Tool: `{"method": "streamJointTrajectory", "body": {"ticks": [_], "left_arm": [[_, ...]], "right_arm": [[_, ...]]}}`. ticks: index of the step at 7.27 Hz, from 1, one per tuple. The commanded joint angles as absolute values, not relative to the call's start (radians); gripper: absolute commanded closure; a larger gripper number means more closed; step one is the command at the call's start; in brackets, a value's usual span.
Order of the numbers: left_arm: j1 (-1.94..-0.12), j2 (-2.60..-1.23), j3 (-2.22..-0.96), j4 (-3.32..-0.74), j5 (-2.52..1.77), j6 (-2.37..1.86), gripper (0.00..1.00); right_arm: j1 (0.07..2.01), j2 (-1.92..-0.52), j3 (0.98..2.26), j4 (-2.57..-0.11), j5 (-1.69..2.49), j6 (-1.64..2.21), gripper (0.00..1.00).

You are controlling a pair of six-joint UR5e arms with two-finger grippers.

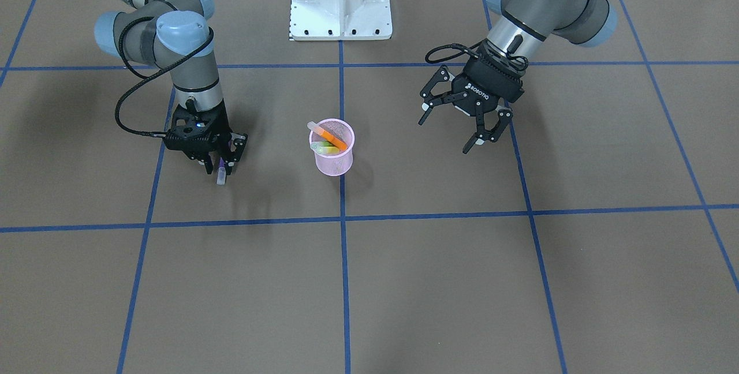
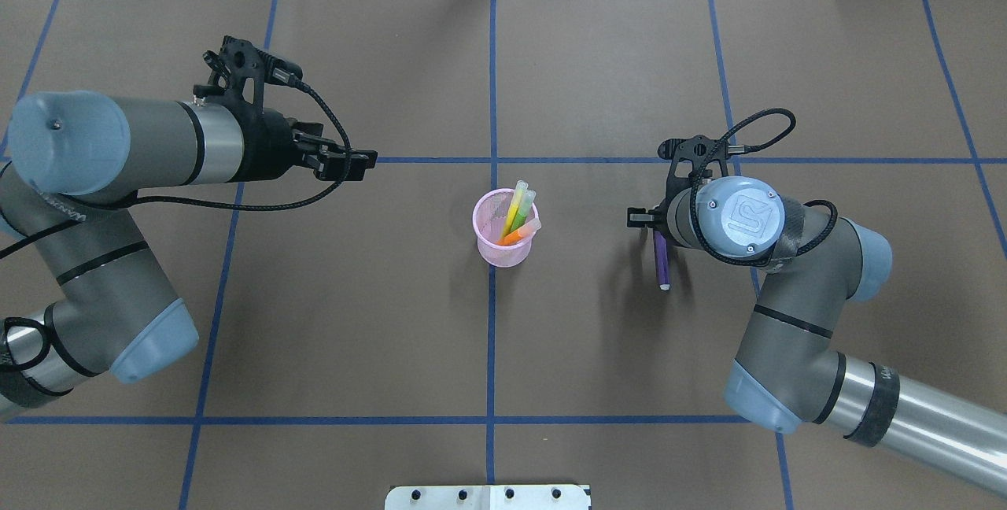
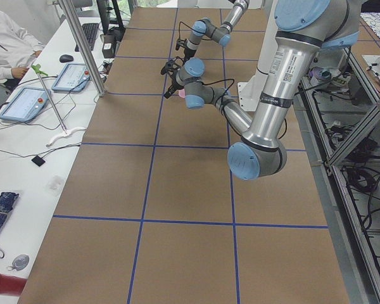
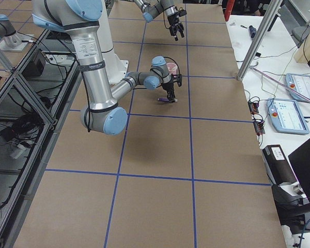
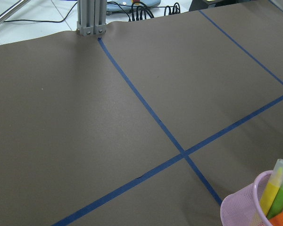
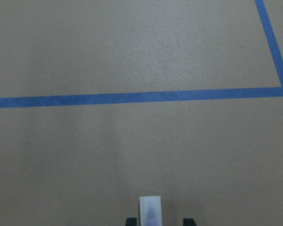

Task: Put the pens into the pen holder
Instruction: 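Lower the right gripper onto the purple marker and grasp it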

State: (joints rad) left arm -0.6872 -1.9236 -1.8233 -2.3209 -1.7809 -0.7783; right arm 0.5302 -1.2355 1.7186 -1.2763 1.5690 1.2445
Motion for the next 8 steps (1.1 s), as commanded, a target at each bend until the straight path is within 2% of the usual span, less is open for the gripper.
{"method": "streamJointTrajectory", "body": {"ticks": [1, 3, 4, 5, 8], "left_arm": [[-0.687, -1.924, -1.822, -2.321, -1.781, -0.778, 0.01], [-0.687, -1.924, -1.822, -2.321, -1.781, -0.778, 0.01], [-0.687, -1.924, -1.822, -2.321, -1.781, -0.778, 0.01], [-0.687, -1.924, -1.822, -2.321, -1.781, -0.778, 0.01], [-0.687, -1.924, -1.819, -2.321, -1.781, -0.778, 0.01]], "right_arm": [[0.526, -1.235, 1.717, -1.276, 1.569, 1.241, 0.54], [0.525, -1.235, 1.712, -1.278, 1.569, 1.242, 0.58], [0.525, -1.235, 1.712, -1.276, 1.569, 1.250, 0.81], [0.525, -1.230, 1.713, -1.276, 1.568, 1.252, 1.00], [0.584, -1.181, 1.742, -1.278, 1.562, 1.252, 1.00]]}}
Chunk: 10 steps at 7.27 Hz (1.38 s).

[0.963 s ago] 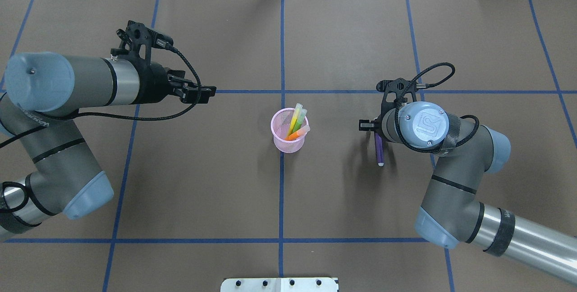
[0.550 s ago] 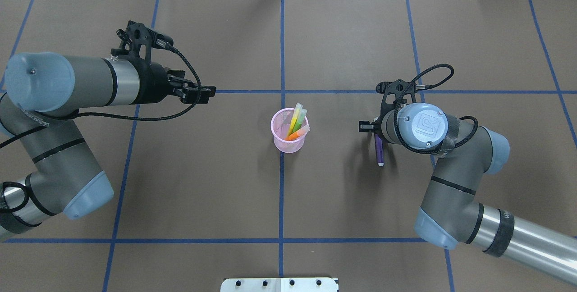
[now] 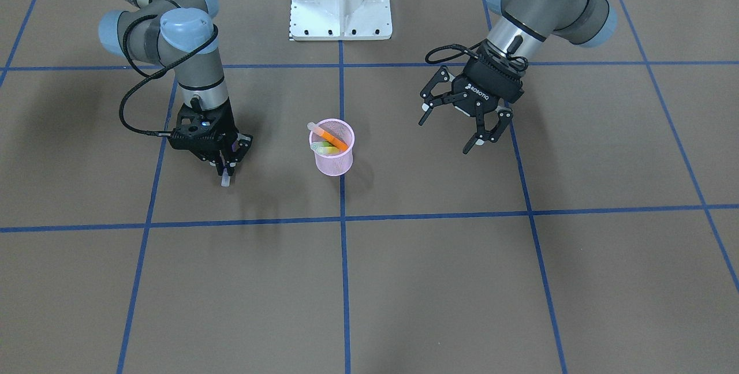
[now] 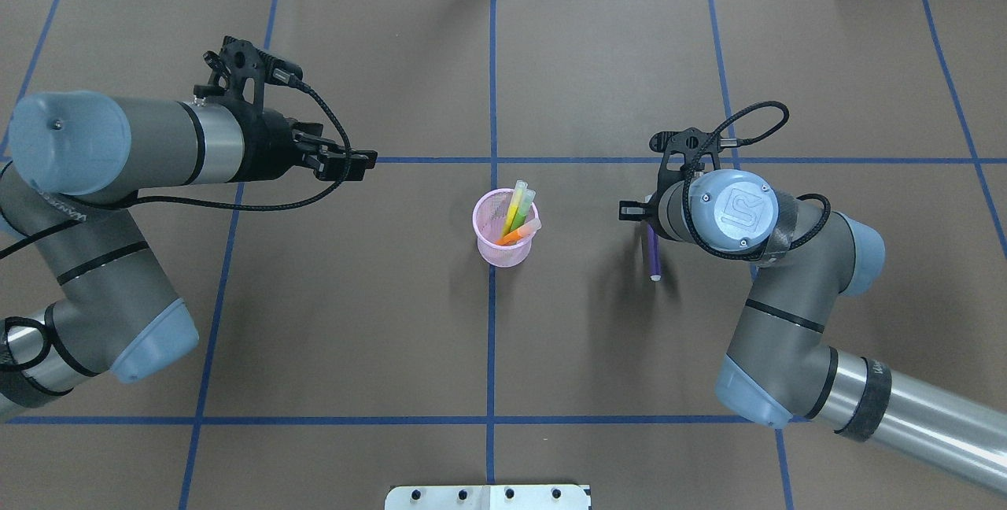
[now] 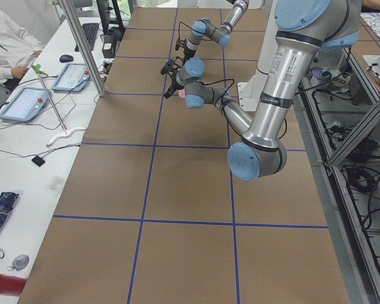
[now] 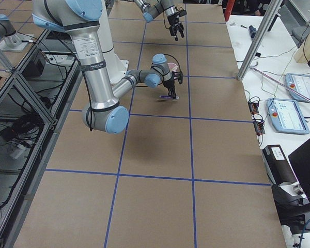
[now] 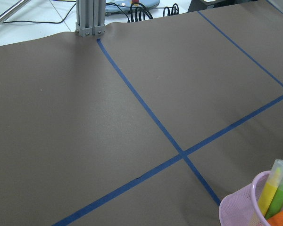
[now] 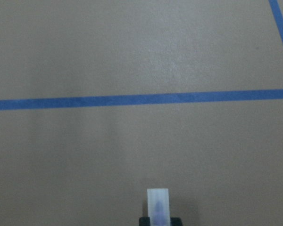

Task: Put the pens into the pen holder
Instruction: 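Lower the right gripper onto the purple marker and grasp it, then lift the purple marker with the right gripper and drop it into the cup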

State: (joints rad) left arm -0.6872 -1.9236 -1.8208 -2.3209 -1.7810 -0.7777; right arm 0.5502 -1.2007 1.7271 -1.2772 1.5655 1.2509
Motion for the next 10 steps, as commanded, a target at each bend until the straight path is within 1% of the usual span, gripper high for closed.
{"method": "streamJointTrajectory", "body": {"ticks": [1, 3, 4, 5, 7, 8, 9, 10], "left_arm": [[-0.687, -1.924, -1.818, -2.321, -1.781, -0.778, 0.01], [-0.687, -1.914, -1.812, -2.321, -1.781, -0.776, 0.01], [-0.687, -1.913, -1.812, -2.321, -1.781, -0.776, 0.01], [-0.686, -1.913, -1.803, -2.322, -1.782, -0.776, 0.01], [-0.684, -1.913, -1.798, -2.324, -1.782, -0.776, 0.01], [-0.684, -1.913, -1.798, -2.324, -1.782, -0.776, 0.01], [-0.684, -1.913, -1.798, -2.324, -1.784, -0.775, 0.01], [-0.684, -1.913, -1.798, -2.324, -1.784, -0.775, 0.01]], "right_arm": [[0.615, -1.172, 1.779, -1.279, 1.530, 1.252, 1.00], [0.653, -1.166, 1.900, -1.292, 1.429, 1.256, 1.00], [0.652, -1.132, 1.911, -1.293, 1.354, 1.338, 1.00], [0.635, -1.112, 1.913, -1.296, 1.260, 1.427, 1.00], [0.547, -1.028, 1.904, -1.406, 1.059, 1.543, 1.00], [0.496, -0.991, 1.893, -1.417, 0.979, 1.598, 1.00], [0.450, -0.971, 1.861, -1.414, 0.906, 1.630, 1.00], [0.424, -0.928, 1.803, -1.408, 0.859, 1.666, 1.00]]}}
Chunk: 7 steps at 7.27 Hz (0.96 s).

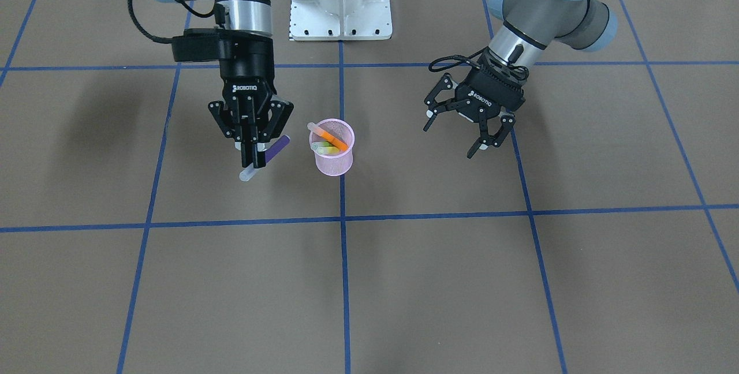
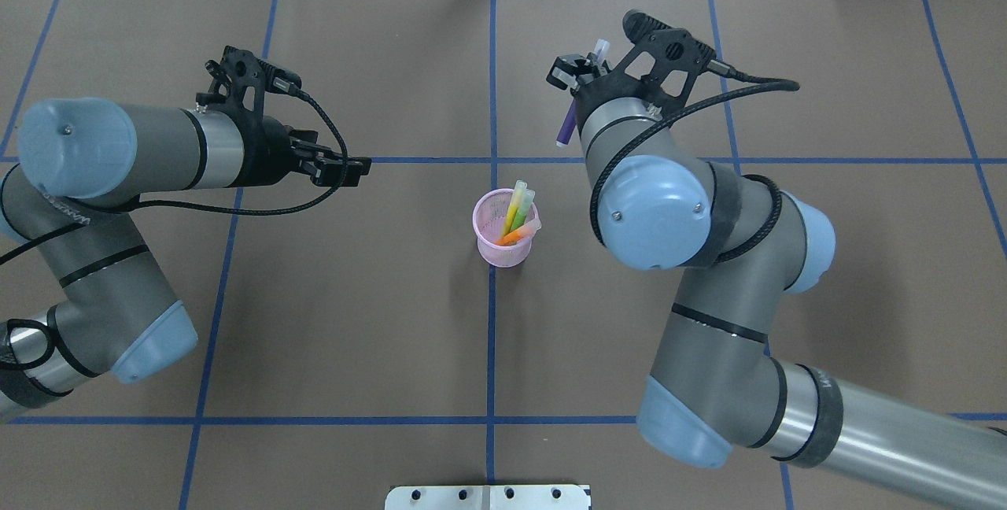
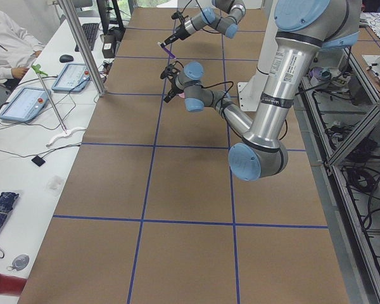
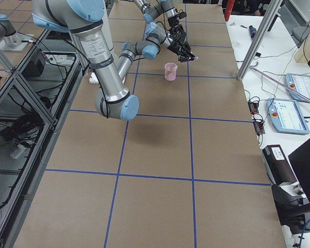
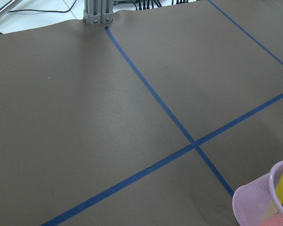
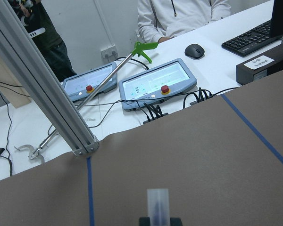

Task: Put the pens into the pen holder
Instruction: 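Lift the purple marker with the right gripper and drop it into the cup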

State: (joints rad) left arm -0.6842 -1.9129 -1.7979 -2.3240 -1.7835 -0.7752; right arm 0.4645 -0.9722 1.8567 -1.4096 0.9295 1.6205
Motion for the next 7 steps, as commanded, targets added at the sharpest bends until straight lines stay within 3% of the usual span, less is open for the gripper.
{"method": "streamJointTrajectory", "body": {"ticks": [1, 7], "left_arm": [[-0.684, -1.913, -1.798, -2.324, -1.784, -0.775, 0.01], [-0.684, -1.913, -1.796, -2.326, -1.784, -0.775, 0.01]], "right_arm": [[0.404, -0.905, 1.763, -1.405, 0.842, 1.684, 1.00], [0.295, -0.928, 1.738, -1.384, 0.755, 1.680, 1.00]]}}
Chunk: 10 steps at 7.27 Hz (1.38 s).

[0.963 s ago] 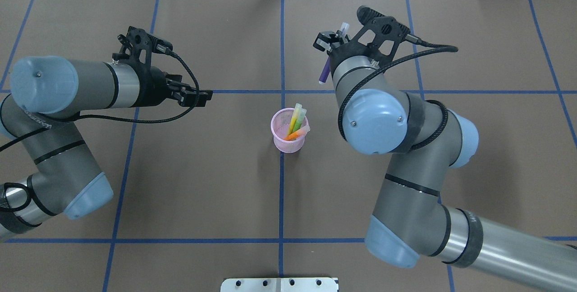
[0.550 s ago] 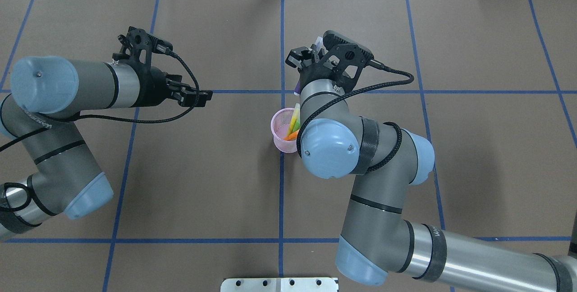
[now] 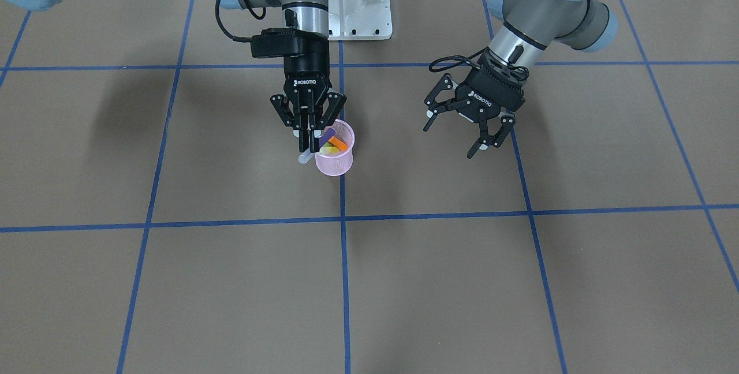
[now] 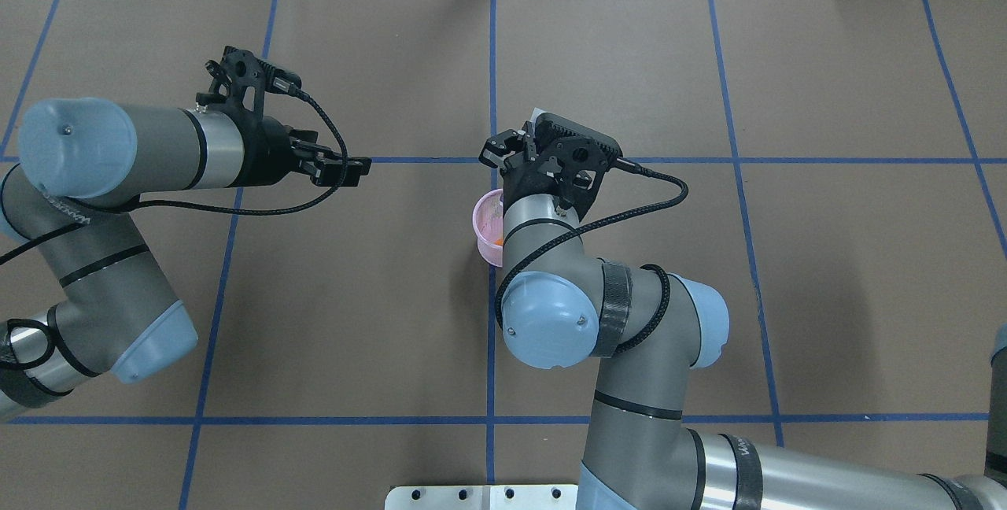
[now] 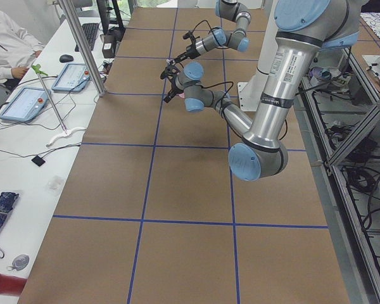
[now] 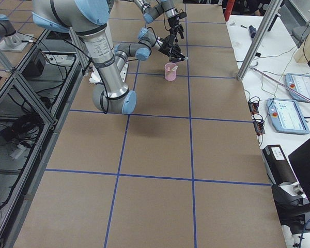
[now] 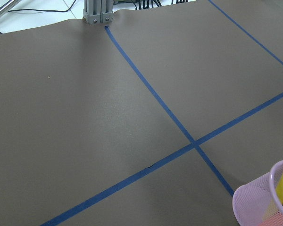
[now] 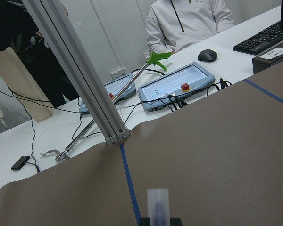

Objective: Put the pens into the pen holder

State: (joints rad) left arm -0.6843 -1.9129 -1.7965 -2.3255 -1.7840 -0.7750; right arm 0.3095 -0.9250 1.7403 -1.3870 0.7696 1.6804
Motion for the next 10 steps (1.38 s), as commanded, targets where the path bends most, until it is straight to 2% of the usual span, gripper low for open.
{"method": "streamJointTrajectory", "body": {"ticks": [1, 2, 3, 5, 7, 8, 10], "left_arm": [[-0.684, -1.913, -1.796, -2.327, -1.784, -0.776, 0.01], [-0.684, -1.913, -1.796, -2.327, -1.784, -0.776, 0.01], [-0.683, -1.913, -1.796, -2.326, -1.784, -0.776, 0.01], [-0.684, -1.913, -1.798, -2.326, -1.784, -0.778, 0.01], [-0.692, -1.905, -1.802, -2.300, -1.787, -0.775, 0.01], [-0.727, -1.901, -1.819, -2.186, -1.804, -0.759, 0.01], [-0.855, -1.901, -1.946, -1.836, -1.914, -0.653, 0.01]], "right_arm": [[0.293, -0.933, 1.738, -1.384, 0.755, 1.677, 1.00], [0.293, -0.934, 1.736, -1.385, 0.755, 1.674, 0.40], [0.293, -0.936, 1.738, -1.385, 0.756, 1.664, 0.05], [0.314, -0.933, 1.787, -1.385, 0.794, 1.645, 0.02], [0.468, -0.937, 1.806, -1.397, 1.087, 1.532, 0.02], [0.567, -0.969, 1.805, -1.397, 1.267, 1.455, 0.02], [0.742, -1.028, 1.802, -1.428, 1.578, 1.253, 0.02]]}}
